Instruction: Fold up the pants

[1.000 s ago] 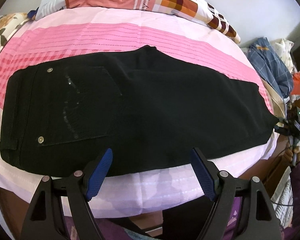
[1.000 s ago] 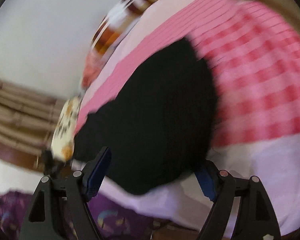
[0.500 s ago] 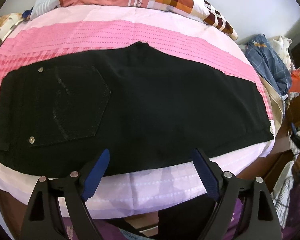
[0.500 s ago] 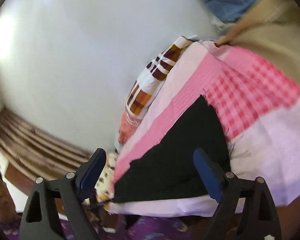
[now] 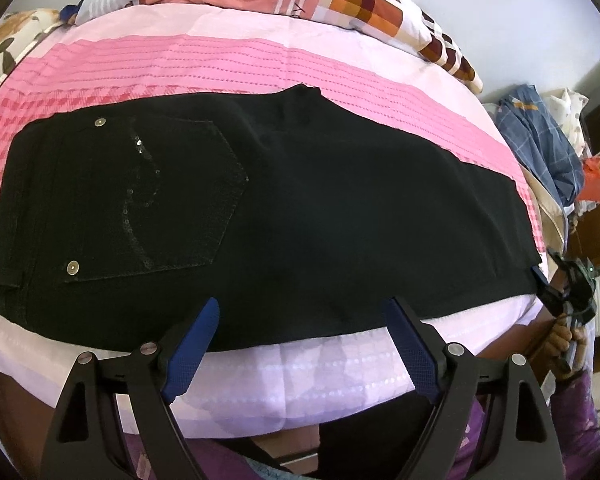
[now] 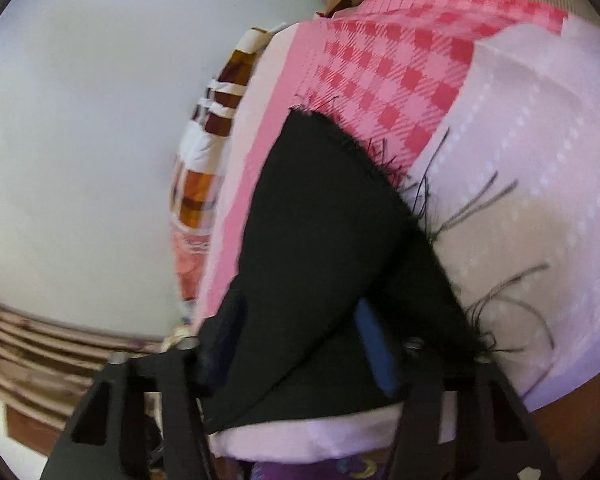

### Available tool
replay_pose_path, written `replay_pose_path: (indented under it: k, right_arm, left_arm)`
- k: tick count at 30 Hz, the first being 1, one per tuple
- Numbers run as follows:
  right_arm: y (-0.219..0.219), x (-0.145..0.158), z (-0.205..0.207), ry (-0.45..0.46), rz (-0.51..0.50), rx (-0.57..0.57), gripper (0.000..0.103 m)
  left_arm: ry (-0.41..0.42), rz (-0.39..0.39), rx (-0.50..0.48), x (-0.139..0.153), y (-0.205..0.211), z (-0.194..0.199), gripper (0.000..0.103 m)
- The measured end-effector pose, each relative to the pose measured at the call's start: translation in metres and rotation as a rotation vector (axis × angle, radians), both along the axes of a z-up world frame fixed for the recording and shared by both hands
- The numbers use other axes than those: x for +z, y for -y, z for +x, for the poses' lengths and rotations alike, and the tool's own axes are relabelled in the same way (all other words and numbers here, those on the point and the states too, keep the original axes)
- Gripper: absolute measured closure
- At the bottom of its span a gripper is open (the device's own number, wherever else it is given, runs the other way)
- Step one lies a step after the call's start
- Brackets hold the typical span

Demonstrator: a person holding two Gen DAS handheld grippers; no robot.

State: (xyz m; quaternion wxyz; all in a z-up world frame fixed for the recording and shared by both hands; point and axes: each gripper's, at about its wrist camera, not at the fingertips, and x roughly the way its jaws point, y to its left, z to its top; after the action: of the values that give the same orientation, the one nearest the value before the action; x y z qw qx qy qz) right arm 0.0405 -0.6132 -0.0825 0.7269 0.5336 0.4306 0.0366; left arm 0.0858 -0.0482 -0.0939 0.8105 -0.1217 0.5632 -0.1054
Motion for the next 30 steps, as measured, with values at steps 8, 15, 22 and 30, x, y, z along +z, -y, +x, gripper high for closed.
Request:
replay_pose_path:
  k: [8,15,22,30]
  right_arm:
    - [-0.014,0.004,0.007,-0.091,-0.109,-0.042,0.097]
    - [-0.020,0.030,-0.024,-0.071,-0.097,-0.088,0.098]
    - [-0.013,0.025,-0.044,-0.134,-0.097,-0.124,0.098]
    - [-0.005,0.005,-0.056,-0.173,-0.063,-0.202,0.098]
  left_arm:
    - [-0.023,-0.029,0.010,-0.007,-0.004,-0.001,0.018]
    - [-0.002,-0.014,0.042,-0.002,-0.019,-0.003,0.018]
    - [-0.020,-0.041,0.119,-0.008,-0.046,-0.003,0.018]
    - [0.007,0.003,0.102,-0.006,-0.050,-0.005,0.018]
